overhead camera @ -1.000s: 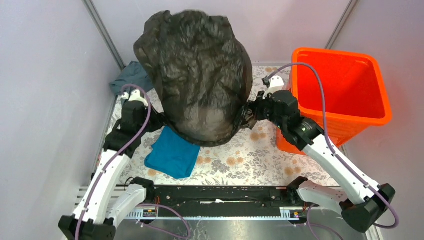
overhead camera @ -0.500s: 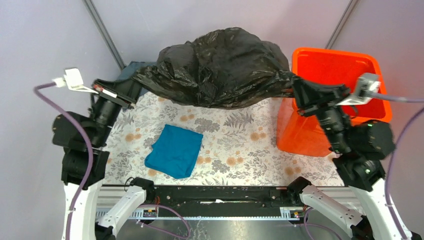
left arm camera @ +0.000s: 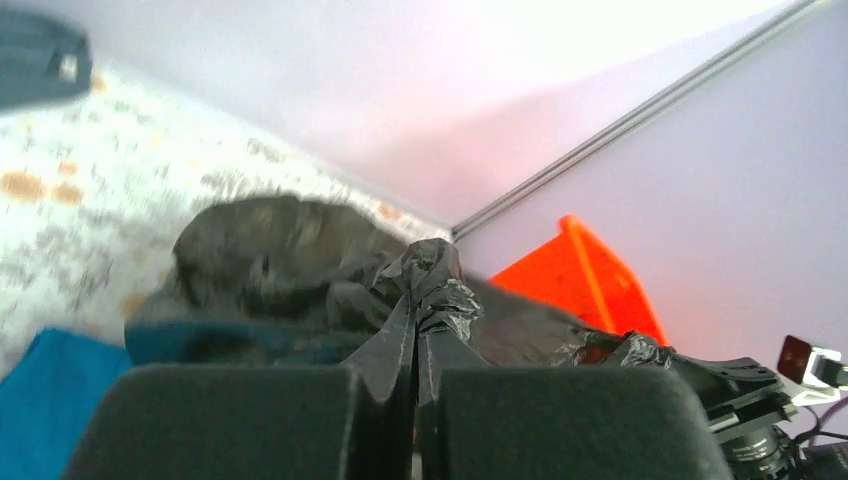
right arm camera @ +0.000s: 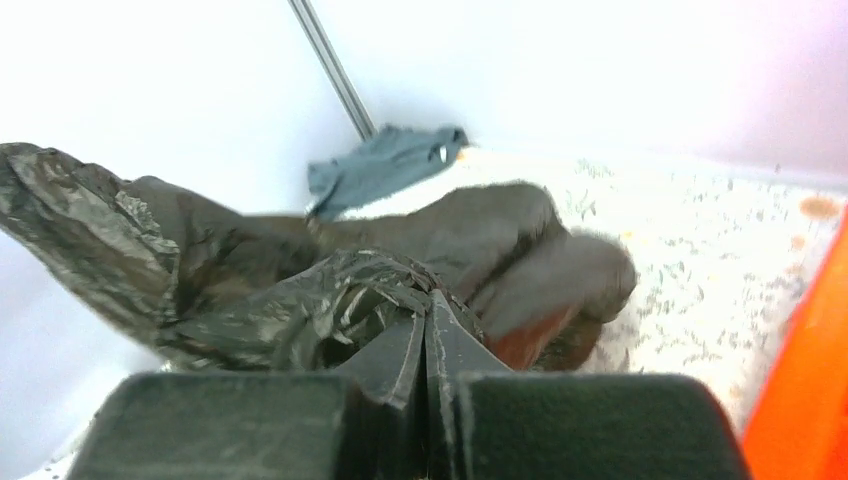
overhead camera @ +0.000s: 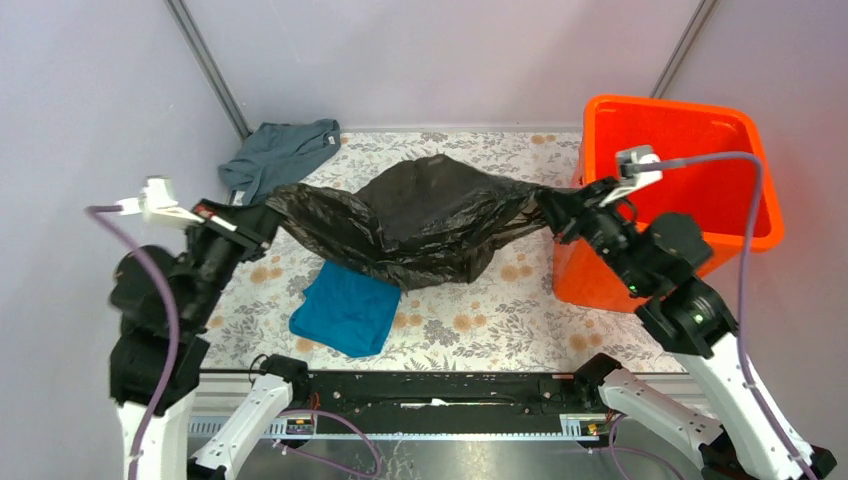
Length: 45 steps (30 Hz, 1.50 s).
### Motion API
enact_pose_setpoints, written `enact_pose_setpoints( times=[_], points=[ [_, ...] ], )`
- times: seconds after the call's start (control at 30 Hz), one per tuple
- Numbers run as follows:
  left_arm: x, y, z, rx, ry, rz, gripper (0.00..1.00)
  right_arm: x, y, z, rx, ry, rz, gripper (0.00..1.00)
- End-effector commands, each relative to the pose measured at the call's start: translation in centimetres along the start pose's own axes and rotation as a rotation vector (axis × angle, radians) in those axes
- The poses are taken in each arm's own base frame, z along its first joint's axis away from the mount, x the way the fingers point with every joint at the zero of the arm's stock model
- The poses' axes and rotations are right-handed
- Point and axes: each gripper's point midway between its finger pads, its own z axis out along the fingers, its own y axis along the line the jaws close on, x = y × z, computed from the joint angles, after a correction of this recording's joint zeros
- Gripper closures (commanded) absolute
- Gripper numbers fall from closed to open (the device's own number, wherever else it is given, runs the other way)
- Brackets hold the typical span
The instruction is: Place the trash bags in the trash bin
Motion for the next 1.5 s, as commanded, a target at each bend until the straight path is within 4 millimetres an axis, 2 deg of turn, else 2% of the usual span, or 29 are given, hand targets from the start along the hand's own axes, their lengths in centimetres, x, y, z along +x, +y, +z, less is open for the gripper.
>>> enact_pose_setpoints(
  times=[0.0,0.13,0.23,0.37,0.47,0.6,0.67,0.77,0.87,0.97,1.17,1.3,1.47],
  points=[
    [-2.9,-3.1,-1.0,0.074,-0.06,0.098,1.0,-4.3,0.3,-2.2,0.014,-0.113,-0.033,0.99],
    [-2.4,-4.5,1.3,0.149,-0.015,0.125,1.0,-4.6,-0.5,-3.0,0.06,-0.108,-0.078,0.95],
    [-1.7,-6.9,3.8,0.271,0.045,0.121,1.0,-5.2,-0.8,-2.8,0.071,-0.127,-0.111,0.95],
    [-0.3,-8.6,8.4,0.353,0.178,0.111,1.0,-5.0,1.4,-0.7,-0.05,-0.087,-0.17,0.97],
    [1.9,-10.1,11.0,0.43,0.244,0.112,1.0,-4.4,3.5,1.3,-0.162,-0.049,-0.189,0.97],
    [7.3,-12.9,13.5,0.503,0.375,0.153,1.0,-4.1,6.2,3.9,-0.295,-0.027,-0.13,0.98],
    [9.3,-14.2,13.9,0.546,0.431,0.167,1.0,-3.5,7.8,5.2,-0.376,-0.002,-0.049,0.98],
    [10.7,-14.0,14.3,0.559,0.462,0.171,1.0,-2.5,9.7,6.9,-0.477,0.031,0.088,0.97],
    [11.5,-13.6,13.7,0.593,0.469,0.148,1.0,-0.6,9.6,8.9,-0.455,0.107,0.193,0.96],
    [12.0,-12.9,13.4,0.587,0.478,0.14,1.0,0.9,9.3,9.8,-0.418,0.16,0.282,0.96],
    [13.5,-12.1,13.7,0.556,0.545,0.105,1.0,3.0,8.6,9.4,-0.365,0.211,0.378,0.69],
    [14.2,-12.2,14.1,0.549,0.583,0.063,1.0,4.0,8.3,8.8,-0.36,0.216,0.363,0.48],
    [14.9,-13.0,14.1,0.589,0.61,-0.008,1.0,4.9,8.5,9.0,-0.374,0.266,0.31,0.24]
  ],
)
